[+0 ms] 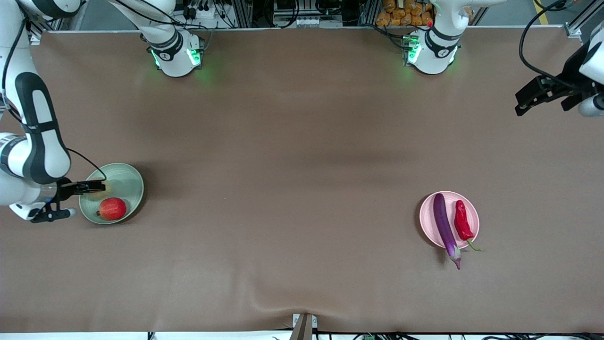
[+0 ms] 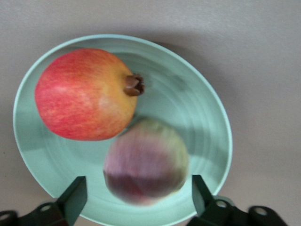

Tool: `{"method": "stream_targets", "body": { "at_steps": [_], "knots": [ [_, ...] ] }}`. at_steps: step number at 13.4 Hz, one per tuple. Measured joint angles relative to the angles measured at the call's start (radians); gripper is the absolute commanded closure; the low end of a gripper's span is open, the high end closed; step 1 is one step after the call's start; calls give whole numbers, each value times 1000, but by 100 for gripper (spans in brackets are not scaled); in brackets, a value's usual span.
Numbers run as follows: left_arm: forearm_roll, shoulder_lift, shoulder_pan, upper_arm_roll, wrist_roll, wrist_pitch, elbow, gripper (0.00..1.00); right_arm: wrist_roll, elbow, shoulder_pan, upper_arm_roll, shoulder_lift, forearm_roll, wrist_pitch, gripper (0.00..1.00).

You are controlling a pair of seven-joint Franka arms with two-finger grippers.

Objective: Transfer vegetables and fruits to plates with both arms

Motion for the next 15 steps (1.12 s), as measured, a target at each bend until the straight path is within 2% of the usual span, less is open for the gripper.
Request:
{"method": "stream_targets", "body": {
  "at_steps": [4,8,10,13,15],
  "knots": [
    [0,-4,29,6,1,-2,-17,0,14,77,15,17,-69,0,-120,0],
    [0,-8,29,2,1,-2,-16,0,171,99,63,26,-262,8,-307,0],
    [0,-9,29,0,1,-2,-16,0,268,97,131,18,-347,14,-363,0],
    [0,-10,28,-2,1,-2,-16,0,339,82,291,-98,-464,50,-402,0],
    [0,-12,27,-5,1,-2,-16,0,343,66,331,-147,-539,69,-438,0]
  ]
}}
